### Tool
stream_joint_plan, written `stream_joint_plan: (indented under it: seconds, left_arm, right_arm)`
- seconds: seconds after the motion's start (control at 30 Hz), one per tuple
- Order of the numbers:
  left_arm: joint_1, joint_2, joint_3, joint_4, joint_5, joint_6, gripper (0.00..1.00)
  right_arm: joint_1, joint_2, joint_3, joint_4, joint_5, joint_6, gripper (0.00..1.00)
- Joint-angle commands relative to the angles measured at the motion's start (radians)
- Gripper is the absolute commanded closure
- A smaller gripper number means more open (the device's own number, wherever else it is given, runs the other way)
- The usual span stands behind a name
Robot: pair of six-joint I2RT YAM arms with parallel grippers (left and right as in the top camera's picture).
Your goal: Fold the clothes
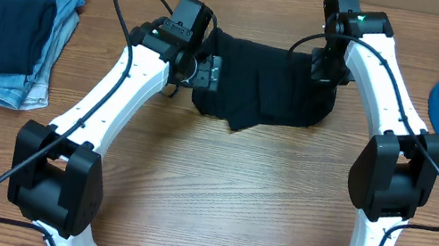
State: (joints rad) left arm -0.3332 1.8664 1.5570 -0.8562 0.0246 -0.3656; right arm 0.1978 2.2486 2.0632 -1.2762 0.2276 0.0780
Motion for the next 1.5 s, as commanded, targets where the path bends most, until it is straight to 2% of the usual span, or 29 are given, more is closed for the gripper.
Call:
stream_joint_plan:
  seconds: [0.0, 0.43, 0.73, 1.03, 1.17, 1.4, 1.43, 1.47]
  left_arm:
    - [0.007, -0.021, 0.0, 0.004, -0.009, 0.006, 0.0]
    - [0.007, -0.021, 0.0, 0.004, -0.009, 0.006, 0.0]
    - [0.007, -0.021, 0.0, 0.004, -0.009, 0.006, 0.0]
    - [0.007, -0.021, 0.0, 0.004, -0.009, 0.006, 0.0]
    - [0.007, -0.021, 0.0, 0.004, -0.009, 0.006, 0.0]
    - [0.008, -0.021, 0.0, 0.145, -0.01, 0.014, 0.0]
    - [0.007, -0.021, 0.0, 0.148, -0.01, 0.039, 0.17]
    - [0.008, -0.021, 0.0, 0.148, -0.02, 0.062, 0.58]
  right_arm:
    - [0.004, -0.04, 0.025, -0.002, -0.028, -0.002, 0.96]
    - [0.004, -0.04, 0.025, 0.011, -0.051, -0.002, 0.96]
    - [0.005, -0.04, 0.025, 0.019, -0.163, 0.001, 0.96]
    - [0.024, -0.042, 0.026, 0.027, -0.156, 0.005, 0.96]
    - [0.047, -0.05, 0.027, 0.053, -0.066, 0.055, 0.96]
    - [0.151, -0.084, 0.11, 0.039, -0.037, 0.034, 0.96]
    - [0.166, -0.084, 0.113, 0.037, -0.035, 0.018, 0.96]
    - [0.192, -0.084, 0.112, 0.033, -0.016, 0.015, 0.96]
